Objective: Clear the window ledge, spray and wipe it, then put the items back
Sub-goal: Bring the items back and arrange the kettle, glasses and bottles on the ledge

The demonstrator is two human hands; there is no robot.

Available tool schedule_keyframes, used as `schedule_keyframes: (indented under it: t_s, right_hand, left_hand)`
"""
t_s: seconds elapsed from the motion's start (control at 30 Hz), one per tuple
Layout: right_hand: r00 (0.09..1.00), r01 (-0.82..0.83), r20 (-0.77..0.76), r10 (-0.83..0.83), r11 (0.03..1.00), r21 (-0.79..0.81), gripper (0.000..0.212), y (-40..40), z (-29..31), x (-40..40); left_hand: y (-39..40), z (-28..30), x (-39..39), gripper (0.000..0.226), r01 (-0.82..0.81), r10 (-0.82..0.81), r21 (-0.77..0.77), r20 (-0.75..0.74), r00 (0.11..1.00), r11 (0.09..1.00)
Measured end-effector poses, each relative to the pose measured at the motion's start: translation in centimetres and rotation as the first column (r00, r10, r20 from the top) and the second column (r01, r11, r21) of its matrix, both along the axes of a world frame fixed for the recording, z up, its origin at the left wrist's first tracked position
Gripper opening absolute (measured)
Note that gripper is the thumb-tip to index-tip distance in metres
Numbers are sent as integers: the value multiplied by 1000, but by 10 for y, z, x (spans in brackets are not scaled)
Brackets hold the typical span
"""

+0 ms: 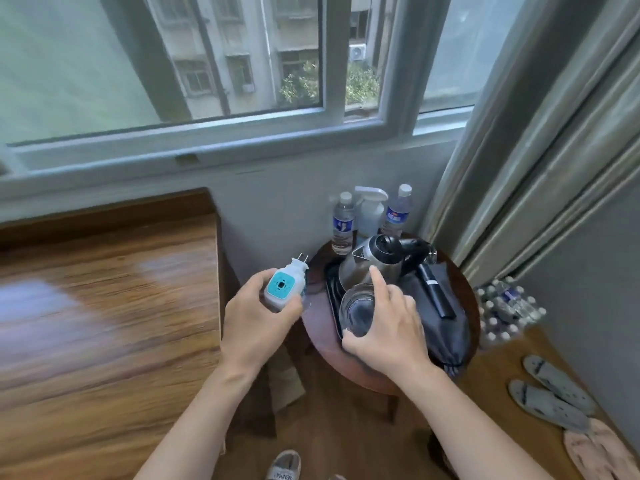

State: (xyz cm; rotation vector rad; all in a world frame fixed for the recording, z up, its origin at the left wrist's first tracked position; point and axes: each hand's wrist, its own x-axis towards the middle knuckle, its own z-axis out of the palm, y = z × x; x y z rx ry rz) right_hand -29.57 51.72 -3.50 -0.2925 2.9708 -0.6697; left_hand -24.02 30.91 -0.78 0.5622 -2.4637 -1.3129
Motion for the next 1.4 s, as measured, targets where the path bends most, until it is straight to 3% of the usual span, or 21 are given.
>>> schedule_keyframes:
  t_s: [0.33,0.7,0.87,1.1,1.4]
  right_hand:
    - [889,-456,-85,451,889,-51,118,-154,72,27]
    - [724,-687,-106,682,727,-13,115,-378,80,127]
    - [699,-713,-60,712,701,11,118,-505,66,184]
    - [758,-652,10,652,757,33,114,-654,34,244]
    - [827,-562,96,554,821,102,117,-751,16,258]
  left_hand:
    - [-118,59,95,44,-339,340,19,-63,938,940]
    - [-296,56,217,37,-619,617,-33,-47,785,785]
    - [-421,35,277,35,-637,637,-50,-20,770,769]
    - [-588,14,332,32,-563,572,-103,108,813,820]
    - [-684,-2,322,40,-434,453,-133,180,873,891]
